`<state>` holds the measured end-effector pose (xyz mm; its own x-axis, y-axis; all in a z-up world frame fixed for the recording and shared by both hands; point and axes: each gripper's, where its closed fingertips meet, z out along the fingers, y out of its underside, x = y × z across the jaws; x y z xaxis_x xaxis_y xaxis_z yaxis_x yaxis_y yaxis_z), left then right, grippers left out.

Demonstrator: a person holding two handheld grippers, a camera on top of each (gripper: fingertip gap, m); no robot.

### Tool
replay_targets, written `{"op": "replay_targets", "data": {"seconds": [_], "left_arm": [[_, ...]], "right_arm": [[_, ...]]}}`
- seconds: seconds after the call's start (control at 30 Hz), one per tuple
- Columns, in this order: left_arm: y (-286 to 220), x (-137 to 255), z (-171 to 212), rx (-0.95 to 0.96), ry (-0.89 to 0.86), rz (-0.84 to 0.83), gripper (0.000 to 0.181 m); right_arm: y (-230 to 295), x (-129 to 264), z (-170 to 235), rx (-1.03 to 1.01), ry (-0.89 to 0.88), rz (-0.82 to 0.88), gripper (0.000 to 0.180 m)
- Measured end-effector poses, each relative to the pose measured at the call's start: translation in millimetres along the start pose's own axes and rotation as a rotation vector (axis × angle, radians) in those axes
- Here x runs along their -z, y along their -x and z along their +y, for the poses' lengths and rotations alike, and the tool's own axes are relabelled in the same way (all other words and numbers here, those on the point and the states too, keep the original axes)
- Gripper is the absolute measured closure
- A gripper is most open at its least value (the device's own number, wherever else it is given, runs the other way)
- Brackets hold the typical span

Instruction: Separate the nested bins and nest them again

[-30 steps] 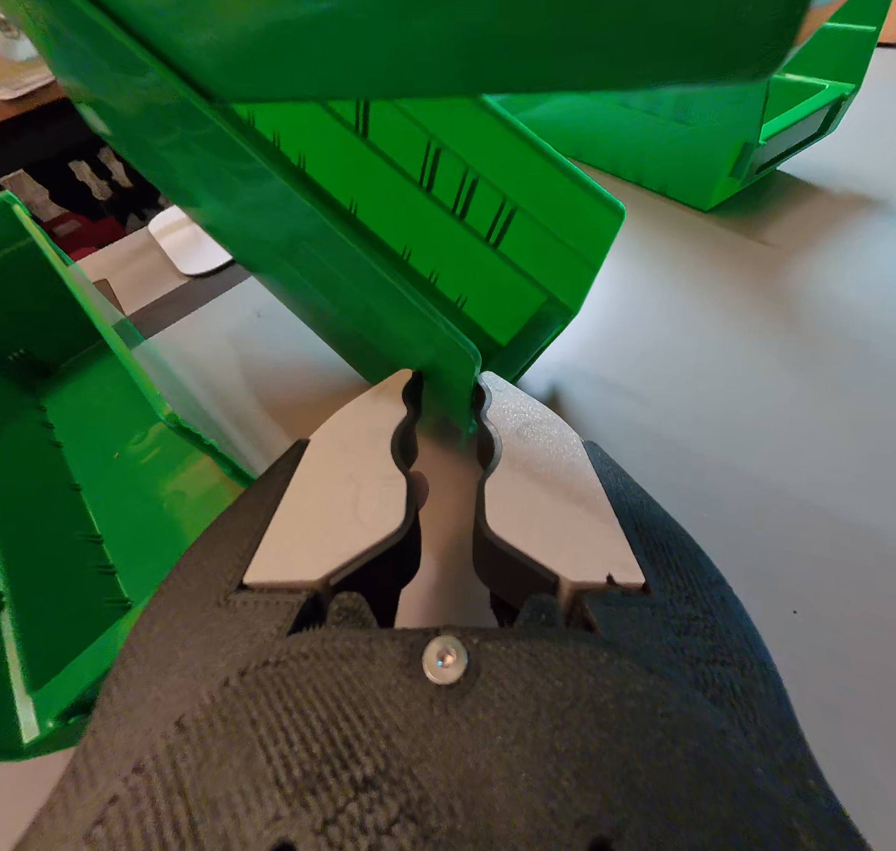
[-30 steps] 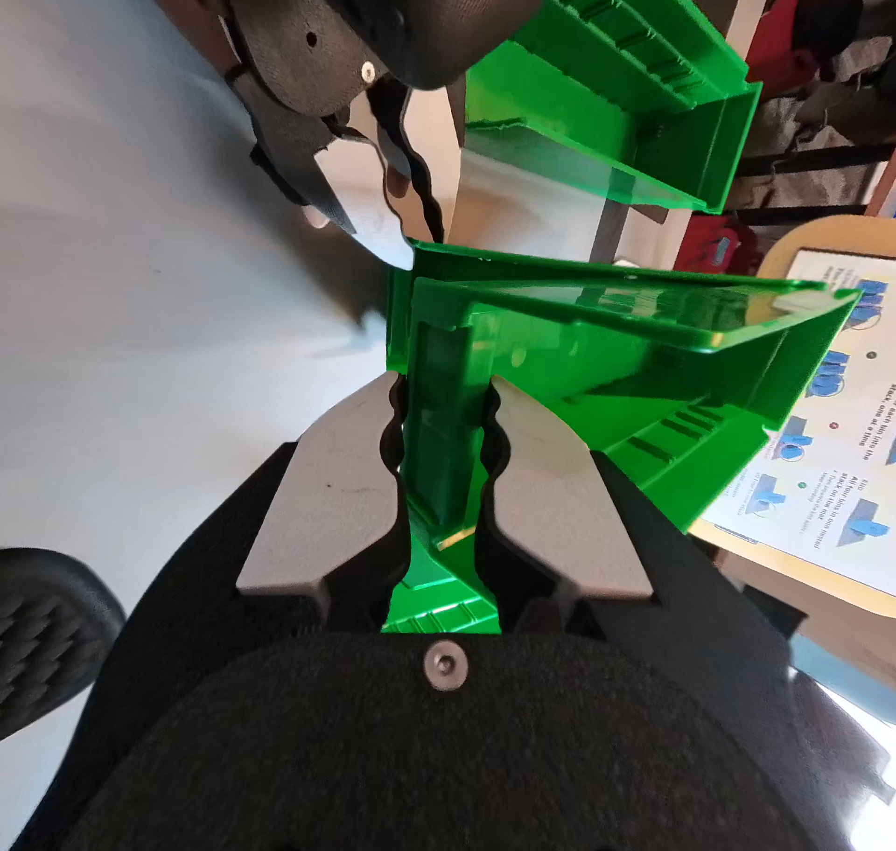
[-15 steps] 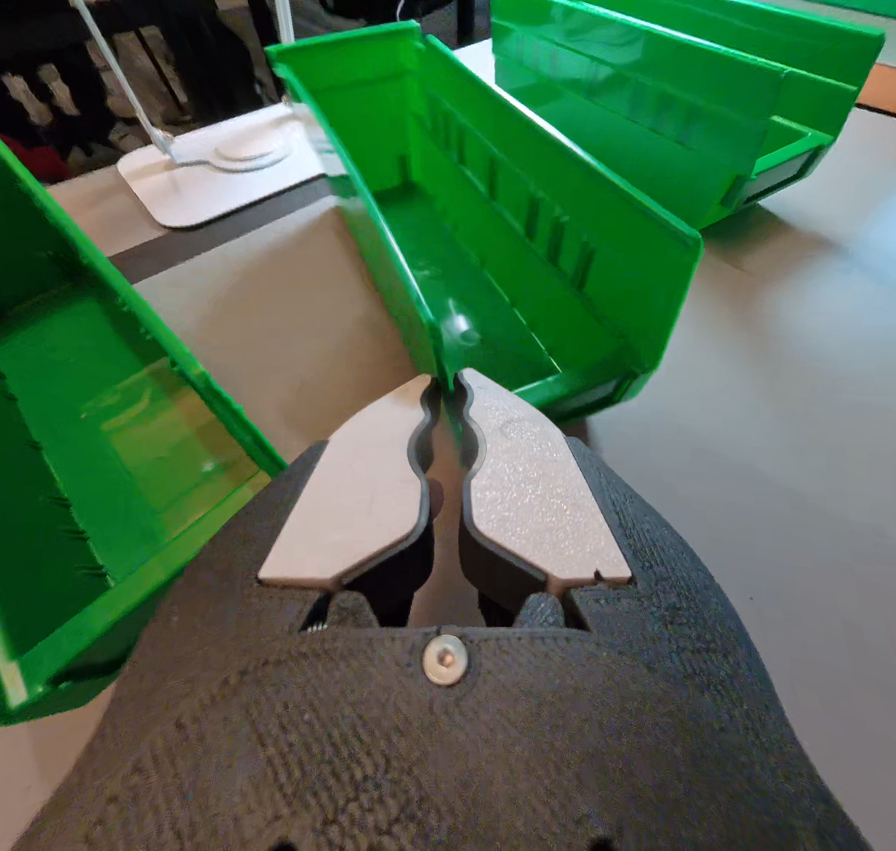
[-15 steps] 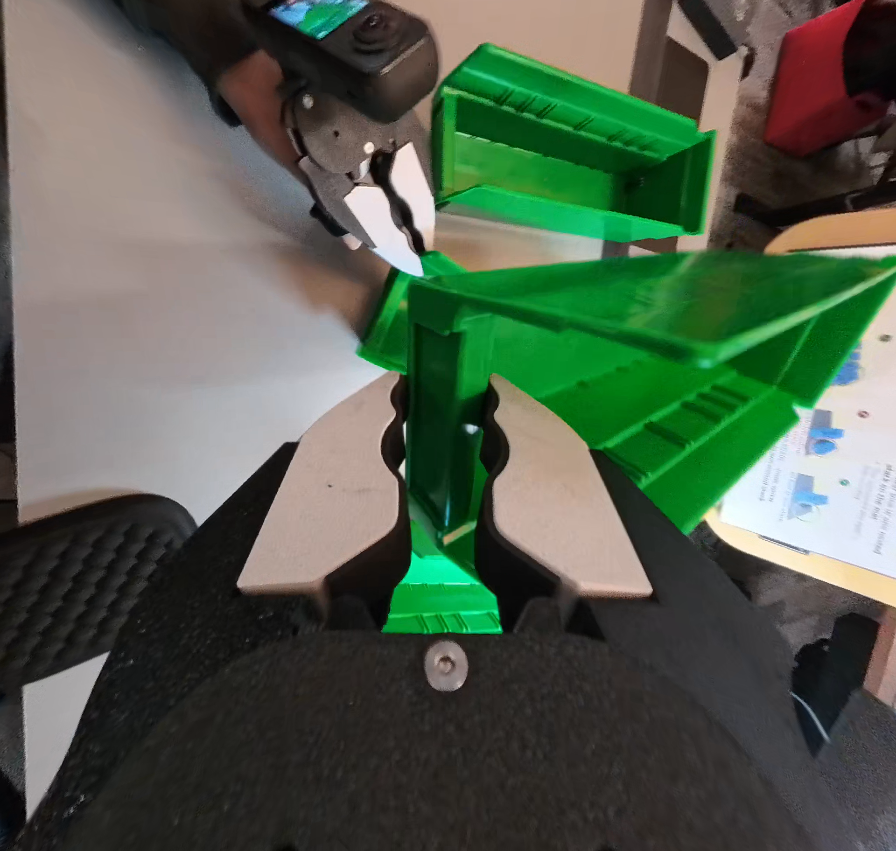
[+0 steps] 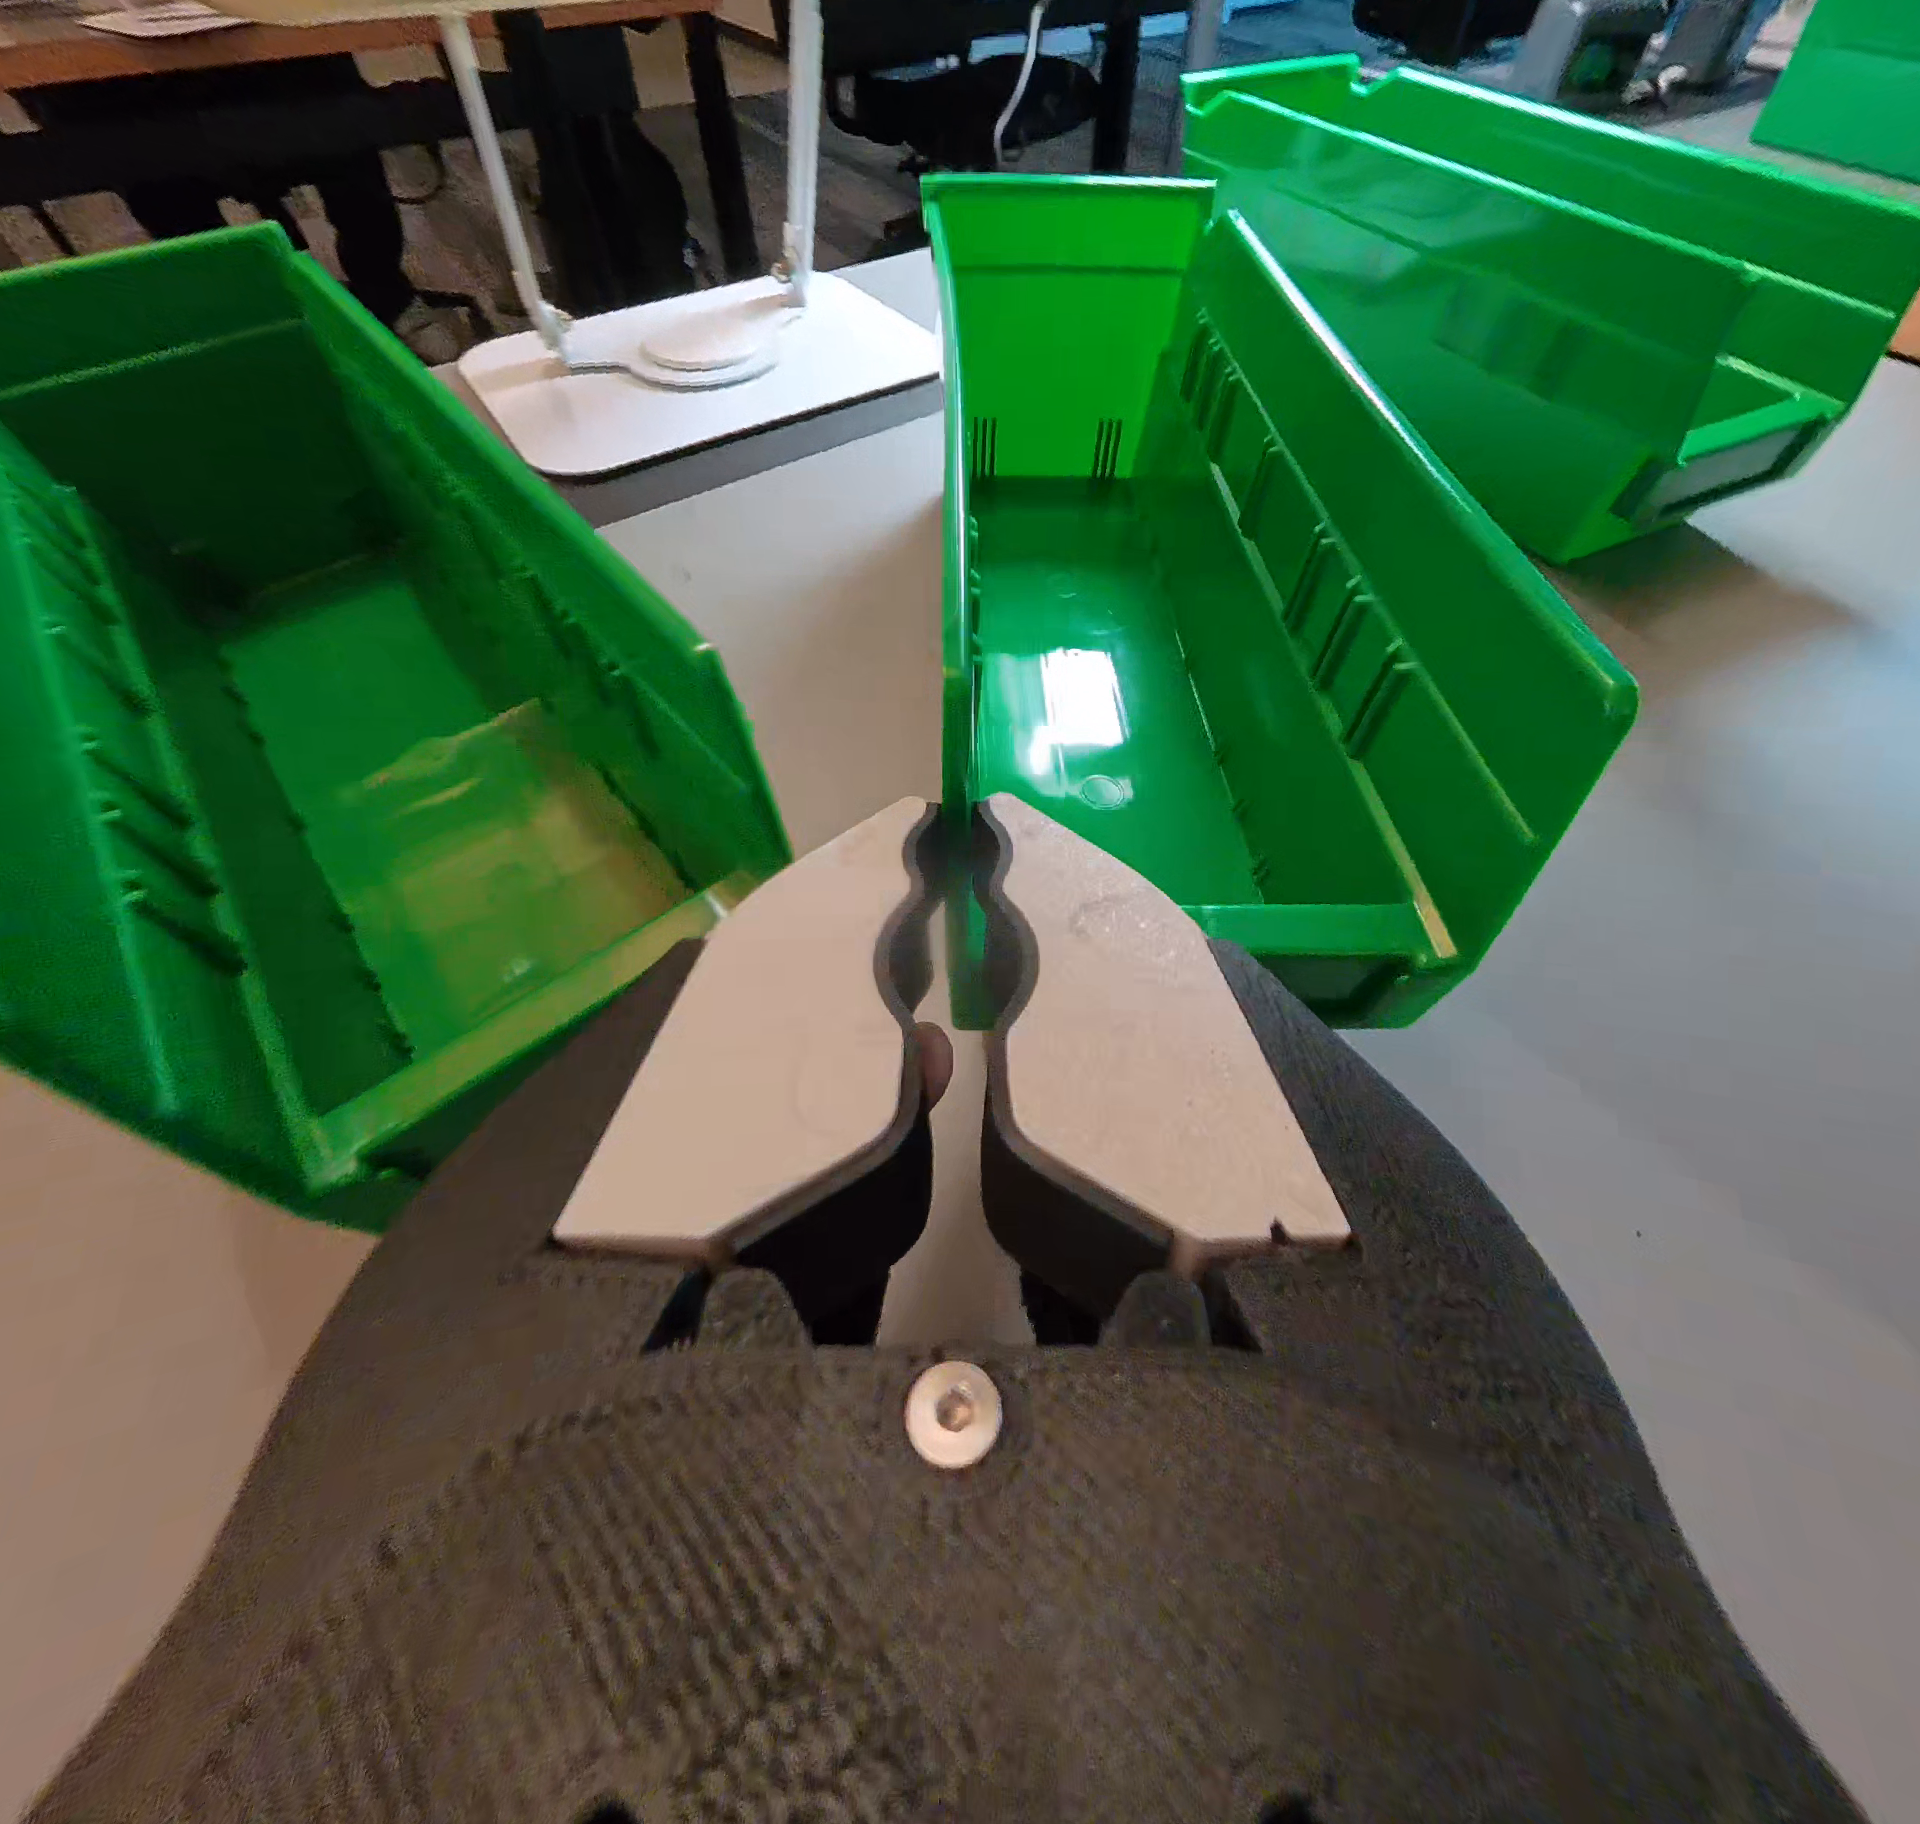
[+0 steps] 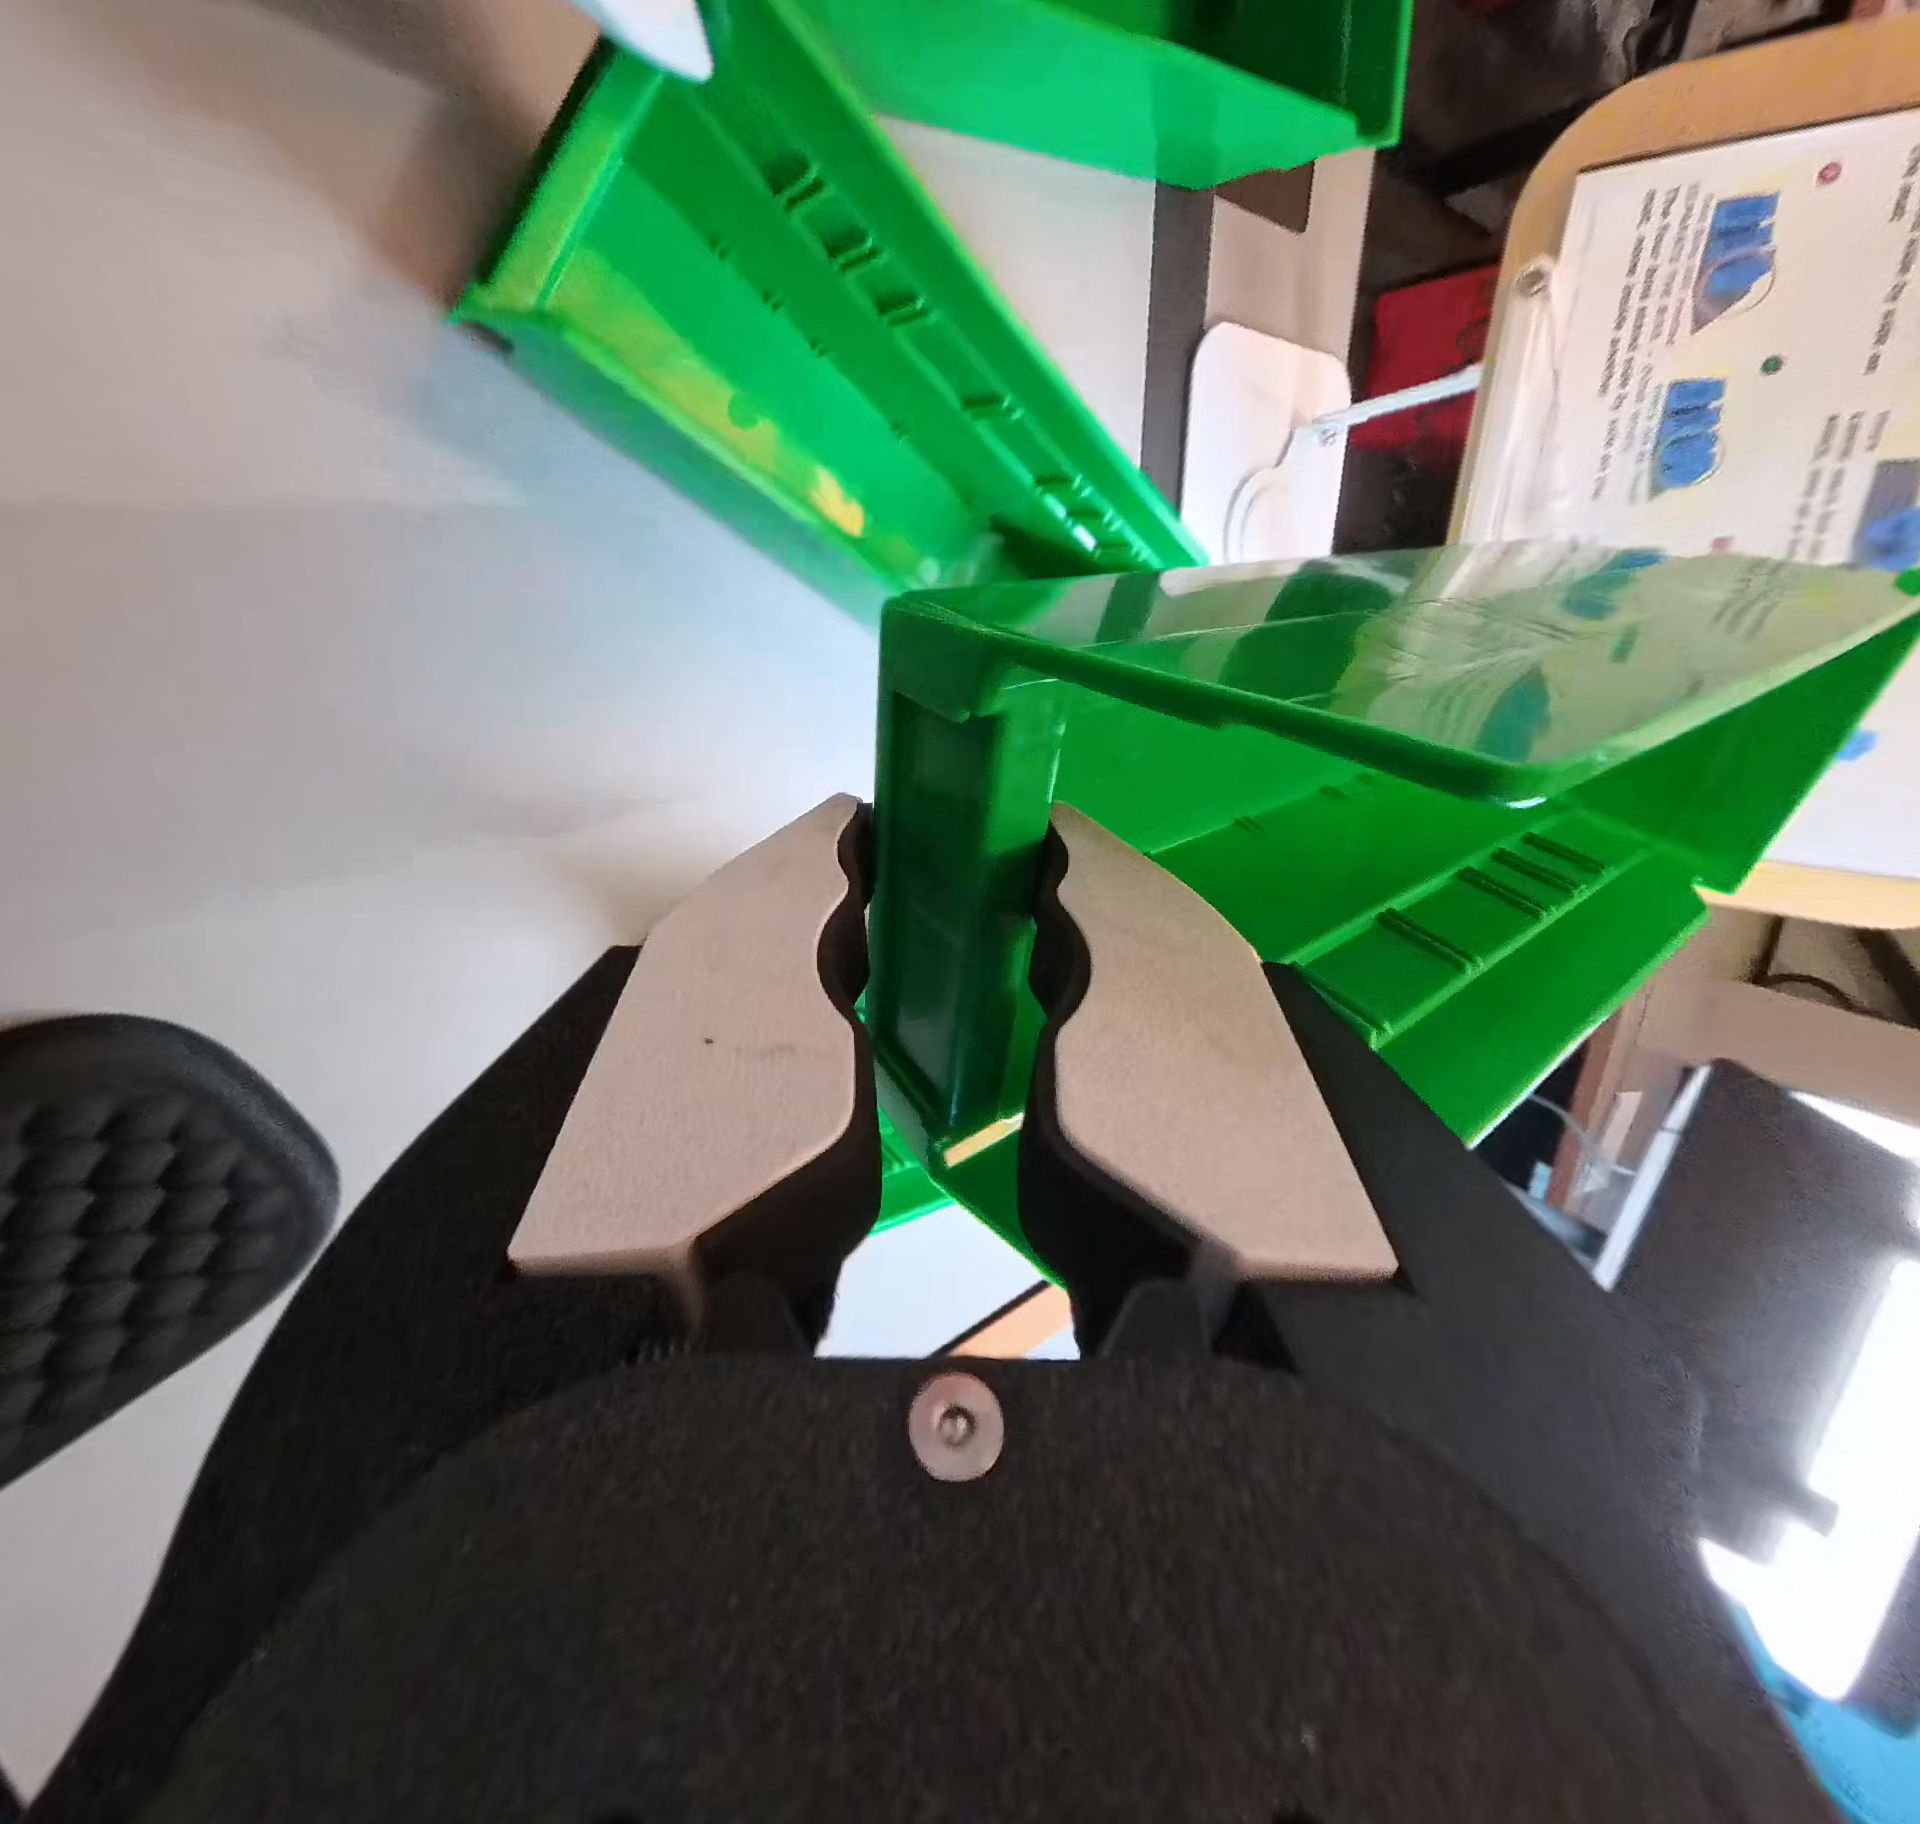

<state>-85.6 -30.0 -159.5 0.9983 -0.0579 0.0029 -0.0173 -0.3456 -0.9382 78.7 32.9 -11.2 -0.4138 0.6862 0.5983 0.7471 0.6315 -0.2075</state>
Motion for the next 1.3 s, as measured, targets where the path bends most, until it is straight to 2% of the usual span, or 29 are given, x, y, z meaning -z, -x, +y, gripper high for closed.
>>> {"op": "replay_targets", "data": {"seconds": [0.2,0.4,0.67,0.73,0.87,0.97,1.1,1.23,1.3], "left_arm": [[12.2,9.7,3.7,0.024,-0.013,-0.064,0.176],[-2.3,13.0,13.8,0.000,-0.003,-0.051,0.176],[-43.2,10.8,15.6,-0.200,-0.037,0.073,0.171],[-59.4,10.5,16.6,-0.281,-0.058,0.128,0.168],[-68.0,8.1,16.7,-0.421,-0.077,0.098,0.166],[-68.7,4.3,15.8,-0.399,-0.076,0.106,0.165],[-61.9,-7.6,11.5,-0.355,-0.069,0.074,0.167],[-51.5,-20.8,8.3,-0.324,-0.066,0.007,0.169],[-49.4,-26.1,6.5,-0.318,-0.063,-0.013,0.170]], "right_arm": [[46.9,-18.7,21.2,-0.056,0.012,0.025,0.152],[96.8,-63.9,28.7,-0.087,0.039,0.017,0.152],[86.8,-119.8,35.9,-0.063,0.111,0.148,0.152],[87.5,-134.3,35.8,-0.073,0.118,0.145,0.152],[100.2,-164.9,44.0,-0.070,0.130,0.085,0.152],[101.8,-171.4,54.9,0.009,0.154,0.067,0.151],[98.4,-173.4,67.3,0.008,0.205,0.034,0.151],[79.3,-181.5,86.1,0.023,0.250,0.143,0.149],[70.9,-178.3,93.8,0.012,0.272,0.212,0.143]]}}
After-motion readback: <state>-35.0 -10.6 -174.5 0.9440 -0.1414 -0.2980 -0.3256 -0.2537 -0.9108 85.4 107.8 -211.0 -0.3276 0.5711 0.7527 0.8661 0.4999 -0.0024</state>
